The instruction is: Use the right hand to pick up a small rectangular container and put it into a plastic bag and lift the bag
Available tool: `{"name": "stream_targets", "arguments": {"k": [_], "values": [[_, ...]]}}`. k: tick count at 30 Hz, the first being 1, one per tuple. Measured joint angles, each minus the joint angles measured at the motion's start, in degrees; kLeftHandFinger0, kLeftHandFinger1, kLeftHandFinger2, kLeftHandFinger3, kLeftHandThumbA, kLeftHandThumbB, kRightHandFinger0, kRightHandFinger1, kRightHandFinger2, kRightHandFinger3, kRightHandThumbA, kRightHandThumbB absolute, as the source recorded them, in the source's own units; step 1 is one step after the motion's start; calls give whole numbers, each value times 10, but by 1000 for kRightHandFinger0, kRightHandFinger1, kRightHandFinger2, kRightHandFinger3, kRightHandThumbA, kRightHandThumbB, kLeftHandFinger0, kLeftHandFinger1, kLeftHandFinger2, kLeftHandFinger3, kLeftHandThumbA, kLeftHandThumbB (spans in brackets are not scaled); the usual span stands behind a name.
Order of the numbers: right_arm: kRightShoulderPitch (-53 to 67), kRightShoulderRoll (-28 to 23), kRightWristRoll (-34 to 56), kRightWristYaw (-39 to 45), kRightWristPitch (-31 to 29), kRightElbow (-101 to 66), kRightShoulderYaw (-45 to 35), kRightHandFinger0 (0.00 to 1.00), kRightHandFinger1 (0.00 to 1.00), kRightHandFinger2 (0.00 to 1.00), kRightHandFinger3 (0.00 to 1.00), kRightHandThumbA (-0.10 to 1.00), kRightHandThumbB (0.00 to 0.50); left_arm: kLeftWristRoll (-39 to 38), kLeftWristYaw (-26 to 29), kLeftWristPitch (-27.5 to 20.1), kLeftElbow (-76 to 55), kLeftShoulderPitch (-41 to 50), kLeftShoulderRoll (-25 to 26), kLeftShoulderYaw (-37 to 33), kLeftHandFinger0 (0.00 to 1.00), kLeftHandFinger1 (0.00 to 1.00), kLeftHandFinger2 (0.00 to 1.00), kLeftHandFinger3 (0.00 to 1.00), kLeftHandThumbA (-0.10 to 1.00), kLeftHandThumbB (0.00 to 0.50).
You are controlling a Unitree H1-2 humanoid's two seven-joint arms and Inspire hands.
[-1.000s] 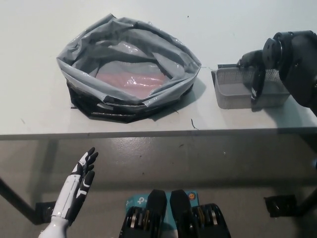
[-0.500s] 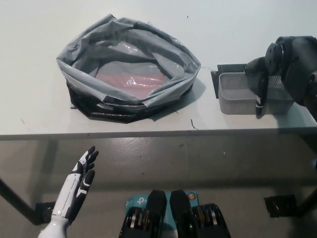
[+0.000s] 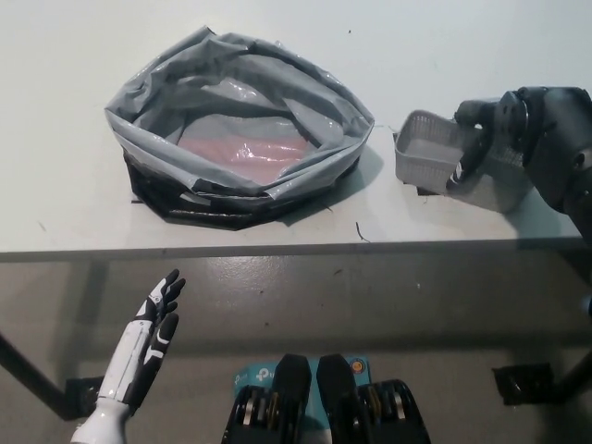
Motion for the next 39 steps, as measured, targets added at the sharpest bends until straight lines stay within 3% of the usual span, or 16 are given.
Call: {"name": "stream_targets", "arguments": {"k": [5, 9, 10, 12, 16, 20, 28, 31, 34, 35, 39], "values": [[9, 0, 0, -43, -17, 0, -9, 104, 602, 915, 1000, -100, 158, 0, 0, 0, 0, 0, 0, 0, 1000, 1000, 1000, 1000, 1000, 287], [16, 0, 1, -79, -31, -6, -27, 39, 510, 897, 936, -100, 167, 0, 0, 1, 0, 0, 0, 0, 1000, 1000, 1000, 1000, 1000, 283], [18, -1, 2, -89, -35, -9, -33, 5, 485, 893, 965, -100, 130, 0, 0, 2, 0, 0, 0, 0, 1000, 1000, 1000, 1000, 1000, 273], [22, -1, 3, -105, -40, -18, -44, 0, 493, 889, 1000, -100, 118, 0, 0, 2, 0, 0, 0, 0, 1000, 1000, 1000, 1000, 1000, 271], [25, -2, 7, -143, -51, -54, -78, 0, 468, 830, 993, -100, 158, 0, 0, 2, 0, 0, 0, 0, 1000, 1000, 1000, 1000, 1000, 272], [21, -5, 11, -170, -58, -93, -105, 0, 389, 799, 904, -100, 153, 0, 0, 2, 0, 0, 0, 0, 1000, 1000, 1000, 1000, 1000, 264], [-43, -18, 13, -220, -64, -163, -157, 0, 378, 797, 950, -100, 176, 0, 0, 2, 0, 0, 2, 0, 1000, 1000, 1000, 1000, 1000, 259], [-81, -20, 12, -238, -63, -186, -165, 0, 347, 767, 911, -100, 187, 0, 0, 1, 0, 0, 3, 0, 1000, 1000, 1000, 1000, 1000, 258], [-100, -18, 12, -248, -64, -198, -165, 0, 334, 755, 891, -100, 172, 0, 0, 1, 0, 0, 3, 0, 1000, 1000, 1000, 1000, 1000, 265], [-111, -15, 12, -253, -64, -202, -165, 0, 334, 759, 926, -100, 170, 0, 0, 1, 0, 0, 3, 0, 1000, 1000, 1000, 1000, 1000, 268], [-114, 2, 12, -261, -64, -215, -163, 0, 337, 756, 948, -100, 210, 0, 0, 1, 0, 0, 3, 0, 1000, 1000, 1000, 1000, 1000, 256]]}}
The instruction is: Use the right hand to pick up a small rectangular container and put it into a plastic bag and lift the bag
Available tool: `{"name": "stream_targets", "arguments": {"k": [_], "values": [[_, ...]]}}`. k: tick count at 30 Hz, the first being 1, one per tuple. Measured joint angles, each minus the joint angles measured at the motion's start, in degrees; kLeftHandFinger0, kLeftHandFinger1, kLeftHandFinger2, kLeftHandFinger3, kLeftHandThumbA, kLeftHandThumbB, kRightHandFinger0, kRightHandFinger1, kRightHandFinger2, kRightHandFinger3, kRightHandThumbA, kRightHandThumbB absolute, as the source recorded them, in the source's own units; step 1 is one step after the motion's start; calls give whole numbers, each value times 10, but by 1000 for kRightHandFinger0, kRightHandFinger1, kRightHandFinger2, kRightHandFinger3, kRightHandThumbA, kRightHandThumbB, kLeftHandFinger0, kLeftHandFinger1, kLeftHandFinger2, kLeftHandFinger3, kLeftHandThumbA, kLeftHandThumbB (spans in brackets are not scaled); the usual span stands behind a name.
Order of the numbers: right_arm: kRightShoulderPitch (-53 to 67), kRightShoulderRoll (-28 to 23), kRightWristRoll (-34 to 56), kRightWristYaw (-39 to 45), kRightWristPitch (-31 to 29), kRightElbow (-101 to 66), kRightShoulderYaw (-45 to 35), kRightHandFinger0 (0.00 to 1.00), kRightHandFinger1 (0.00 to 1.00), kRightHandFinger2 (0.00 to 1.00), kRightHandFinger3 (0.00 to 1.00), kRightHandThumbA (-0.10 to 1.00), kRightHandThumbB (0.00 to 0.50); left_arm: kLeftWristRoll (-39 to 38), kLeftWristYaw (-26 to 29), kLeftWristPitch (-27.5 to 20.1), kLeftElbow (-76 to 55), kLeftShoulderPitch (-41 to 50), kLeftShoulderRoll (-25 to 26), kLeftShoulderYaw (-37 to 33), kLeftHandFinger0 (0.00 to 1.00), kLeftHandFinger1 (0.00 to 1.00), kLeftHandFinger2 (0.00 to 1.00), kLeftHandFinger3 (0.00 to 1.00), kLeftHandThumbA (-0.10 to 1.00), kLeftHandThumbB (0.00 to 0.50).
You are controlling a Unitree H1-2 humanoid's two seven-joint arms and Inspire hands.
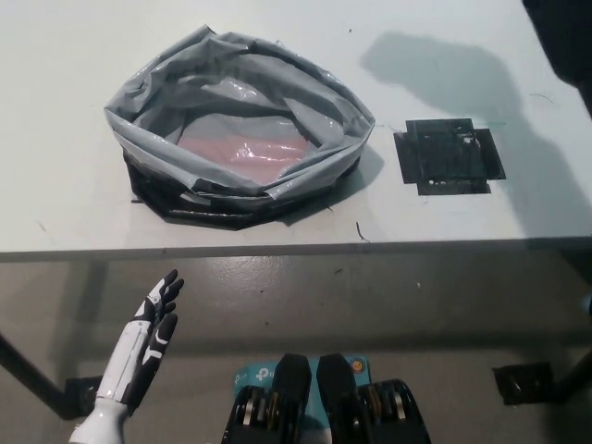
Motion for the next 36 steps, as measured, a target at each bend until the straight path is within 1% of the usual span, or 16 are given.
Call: {"name": "stream_targets", "arguments": {"k": [1, 4, 5, 8, 13, 14, 17, 19, 20, 22, 24, 29, 31, 33, 35, 36], "values": [[1, 10, 0, -2, 0, 0, 2, 8, 354, 748, 890, -100, 263, 0, 0, 0, 0, 0, 0, 0, 1000, 1000, 1000, 1000, 1000, 255], [4, 34, -1, -3, 2, -1, 11, 0, 271, 675, 760, -100, 245, 0, 0, 0, 0, 0, 0, -1, 1000, 1000, 1000, 1000, 1000, 250], [6, 44, -2, -3, 2, 0, 14, 0, 276, 673, 759, -100, 233, 0, 0, 0, 0, 0, 0, -1, 1000, 1000, 1000, 1000, 1000, 243], [7, 67, -2, -9, -1, 4, 21, 0, 272, 675, 746, -100, 269, 0, 0, -2, 0, 0, 0, -1, 1000, 1000, 1000, 1000, 1000, 264], [10, 110, -2, -13, 0, 20, 32, 0, 211, 661, 676, -100, 259, 1, -1, -3, 0, 0, 0, -3, 1000, 1000, 1000, 1000, 1000, 274], [11, 115, -2, -14, 0, 21, 34, 0, 235, 705, 692, -100, 243, 1, -1, -3, 0, -1, 0, -4, 1000, 1000, 1000, 1000, 1000, 278], [16, 133, -3, -18, 0, 31, 44, 0, 262, 735, 711, -100, 240, 0, -3, -4, 0, -4, 0, -7, 1000, 1000, 1000, 1000, 1000, 275], [22, 144, -5, -24, -1, 41, 51, 0, 297, 753, 696, -100, 222, 0, -5, -4, 0, -5, 0, -8, 1000, 1000, 1000, 1000, 1000, 264], [26, 148, -6, -27, -1, 44, 54, 0, 351, 808, 784, -100, 200, 0, -6, -4, 0, -5, 0, -9, 1000, 1000, 1000, 1000, 1000, 280], [32, 155, -6, -30, -1, 50, 57, 0, 388, 844, 852, -100, 206, 0, -7, -4, 0, -5, 0, -9, 1000, 1000, 1000, 1000, 1000, 291], [44, 165, -6, -30, 0, 52, 58, 0, 399, 841, 842, -100, 220, 1, -8, -3, 0, -5, 0, -9, 1000, 1000, 1000, 1000, 1000, 289], [64, 176, -6, -33, 0, 58, 64, 0, 420, 858, 829, -100, 189, 1, -8, -3, 0, -6, 0, -9, 1000, 1000, 1000, 1000, 1000, 295], [68, 177, -7, -34, -1, 68, 70, 0, 481, 931, 889, -100, 176, 0, -9, -1, 0, -7, 0, -9, 1000, 1000, 1000, 1000, 1000, 287], [71, 177, -8, -34, -1, 68, 72, 0, 484, 935, 900, -100, 185, 1, -10, -1, 0, -10, 0, -9, 1000, 1000, 1000, 1000, 1000, 280], [80, 177, -8, -34, -1, 67, 73, 0, 461, 907, 953, -100, 180, 1, -10, -1, 0, -12, 0, -9, 1000, 1000, 1000, 1000, 1000, 258], [87, 177, -8, -35, -1, 64, 74, 0, 442, 880, 924, -100, 182, 1, -10, -1, 0, -12, 0, -9, 1000, 1000, 1000, 1000, 1000, 255]]}}
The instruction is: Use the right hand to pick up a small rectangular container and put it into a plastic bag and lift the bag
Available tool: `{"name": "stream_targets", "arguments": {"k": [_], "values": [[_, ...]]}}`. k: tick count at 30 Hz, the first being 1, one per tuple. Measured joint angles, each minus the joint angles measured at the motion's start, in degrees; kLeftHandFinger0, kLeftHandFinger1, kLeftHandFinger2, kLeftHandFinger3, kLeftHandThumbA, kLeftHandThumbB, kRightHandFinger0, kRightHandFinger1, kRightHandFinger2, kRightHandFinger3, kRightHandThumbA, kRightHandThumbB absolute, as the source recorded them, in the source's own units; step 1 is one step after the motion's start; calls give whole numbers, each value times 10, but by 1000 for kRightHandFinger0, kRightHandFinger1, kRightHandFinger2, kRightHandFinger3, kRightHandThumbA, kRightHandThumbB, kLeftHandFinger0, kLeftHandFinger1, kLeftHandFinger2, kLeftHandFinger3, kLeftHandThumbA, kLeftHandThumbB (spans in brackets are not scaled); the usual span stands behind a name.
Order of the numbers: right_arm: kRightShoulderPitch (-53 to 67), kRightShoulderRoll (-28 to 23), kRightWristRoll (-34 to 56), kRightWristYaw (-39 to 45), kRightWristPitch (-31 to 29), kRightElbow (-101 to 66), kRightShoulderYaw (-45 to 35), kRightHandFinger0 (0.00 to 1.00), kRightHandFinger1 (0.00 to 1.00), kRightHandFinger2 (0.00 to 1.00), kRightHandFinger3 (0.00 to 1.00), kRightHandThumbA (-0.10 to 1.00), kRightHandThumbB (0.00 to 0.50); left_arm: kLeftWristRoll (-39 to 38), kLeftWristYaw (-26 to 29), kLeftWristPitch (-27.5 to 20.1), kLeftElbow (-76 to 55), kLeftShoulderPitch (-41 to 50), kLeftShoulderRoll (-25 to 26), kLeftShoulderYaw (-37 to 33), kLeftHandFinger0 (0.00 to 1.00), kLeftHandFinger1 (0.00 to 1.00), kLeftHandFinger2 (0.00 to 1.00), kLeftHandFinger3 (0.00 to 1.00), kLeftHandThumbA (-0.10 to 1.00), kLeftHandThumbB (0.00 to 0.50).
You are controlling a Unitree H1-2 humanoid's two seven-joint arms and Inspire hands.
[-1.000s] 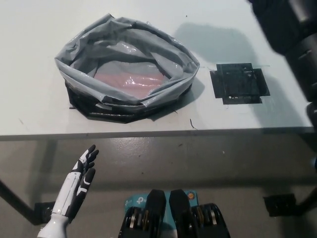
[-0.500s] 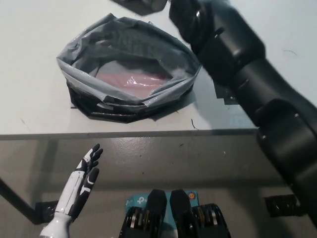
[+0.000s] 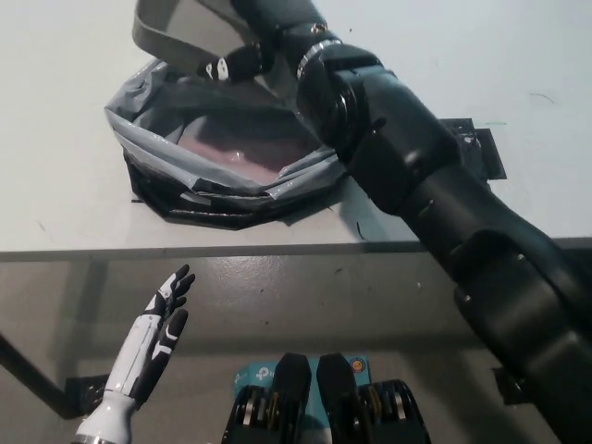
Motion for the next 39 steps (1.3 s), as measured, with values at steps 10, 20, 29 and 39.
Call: {"name": "stream_targets", "arguments": {"k": [10, 20, 29, 39], "values": [[64, 1, 0, 0, -1, 3, 5, 0, 408, 830, 829, -100, 192, 2, -1, 4, -6, 0, 0, 0, 1000, 1000, 1000, 1000, 1000, 259], [78, 9, 0, -14, -6, 18, 7, 0, 399, 837, 859, -100, 162, 6, -4, 4, -9, -3, 2, -2, 1000, 1000, 1000, 1000, 1000, 237], [77, 15, 0, 2, 12, 27, 14, 1000, 1000, 1000, 1000, 853, 408, 7, -8, 4, -9, -9, 5, -3, 1000, 1000, 1000, 1000, 1000, 231], [77, 5, -6, 16, 15, 24, 29, 1000, 1000, 1000, 1000, 1000, 426, 8, -11, 4, -9, -11, 6, -5, 1000, 1000, 1000, 1000, 1000, 234]]}}
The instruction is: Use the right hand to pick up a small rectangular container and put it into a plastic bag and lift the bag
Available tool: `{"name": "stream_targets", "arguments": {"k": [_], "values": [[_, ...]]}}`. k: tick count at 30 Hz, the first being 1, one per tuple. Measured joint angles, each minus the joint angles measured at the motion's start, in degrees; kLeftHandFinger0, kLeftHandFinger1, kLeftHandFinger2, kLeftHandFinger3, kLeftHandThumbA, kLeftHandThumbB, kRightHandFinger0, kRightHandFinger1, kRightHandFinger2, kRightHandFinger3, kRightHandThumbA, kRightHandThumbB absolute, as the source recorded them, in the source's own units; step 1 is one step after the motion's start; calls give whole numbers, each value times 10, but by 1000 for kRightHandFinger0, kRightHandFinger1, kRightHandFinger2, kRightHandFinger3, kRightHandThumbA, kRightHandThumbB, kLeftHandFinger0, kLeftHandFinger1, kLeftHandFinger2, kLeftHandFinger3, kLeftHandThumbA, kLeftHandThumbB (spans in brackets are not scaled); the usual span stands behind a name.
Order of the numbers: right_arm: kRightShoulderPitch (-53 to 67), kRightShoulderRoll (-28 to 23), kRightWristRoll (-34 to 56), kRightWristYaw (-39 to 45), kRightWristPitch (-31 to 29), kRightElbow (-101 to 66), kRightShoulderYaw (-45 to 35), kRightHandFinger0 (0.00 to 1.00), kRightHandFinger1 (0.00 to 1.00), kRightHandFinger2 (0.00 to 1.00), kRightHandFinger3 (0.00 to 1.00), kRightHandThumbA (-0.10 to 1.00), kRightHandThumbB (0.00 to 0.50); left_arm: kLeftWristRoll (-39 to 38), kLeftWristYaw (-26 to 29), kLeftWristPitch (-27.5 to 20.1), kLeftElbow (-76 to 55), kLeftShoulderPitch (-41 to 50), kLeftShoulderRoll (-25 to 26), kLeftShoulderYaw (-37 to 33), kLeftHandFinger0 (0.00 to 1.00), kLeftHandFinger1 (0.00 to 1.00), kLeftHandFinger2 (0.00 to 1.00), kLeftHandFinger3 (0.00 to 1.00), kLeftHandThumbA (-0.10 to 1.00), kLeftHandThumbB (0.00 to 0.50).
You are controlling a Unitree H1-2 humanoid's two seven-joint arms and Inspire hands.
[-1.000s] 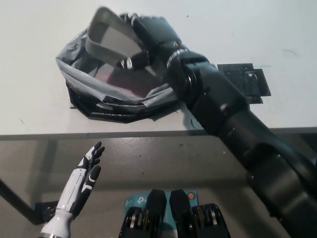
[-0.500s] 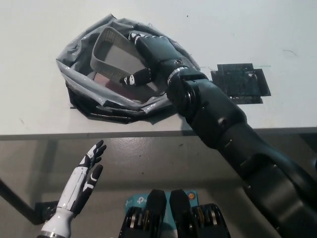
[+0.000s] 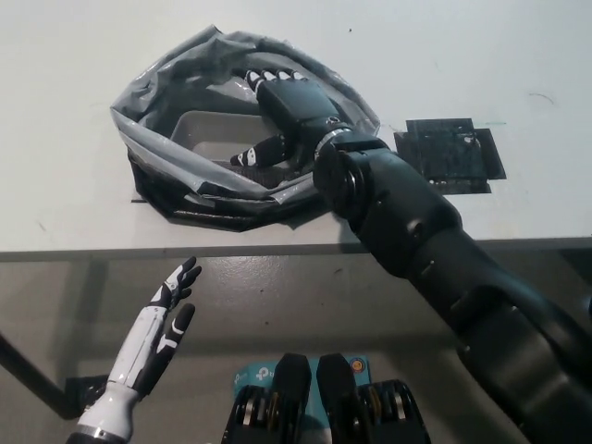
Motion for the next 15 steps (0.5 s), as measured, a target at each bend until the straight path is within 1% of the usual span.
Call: {"name": "stream_targets", "arguments": {"k": [6, 7, 10, 11, 15], "values": [[0, 0, -5, -17, -8, -2, 3, 1000, 1000, 1000, 1000, 1000, 432, 0, -1, 0, -2, 1, 0, 0, 1000, 1000, 1000, 1000, 1000, 231], [0, 0, -5, -20, -11, -4, 3, 1000, 1000, 1000, 1000, 1000, 428, 0, -2, 0, -2, 1, 0, 0, 1000, 1000, 1000, 1000, 1000, 242], [0, -2, -6, -30, -19, -14, 1, 1000, 1000, 1000, 1000, 1000, 414, 0, -2, 0, -2, 1, 0, 0, 1000, 1000, 1000, 1000, 1000, 253], [0, -3, -6, -30, -19, -15, 1, 1000, 1000, 1000, 1000, 1000, 420, 0, -2, 0, -2, 1, 0, 0, 1000, 1000, 1000, 1000, 1000, 246], [-1, -18, -2, -41, -36, -51, -19, 1000, 1000, 1000, 1000, 1000, 409, -1, -3, 1, -3, 1, 0, 0, 1000, 1000, 1000, 1000, 1000, 236]]}}
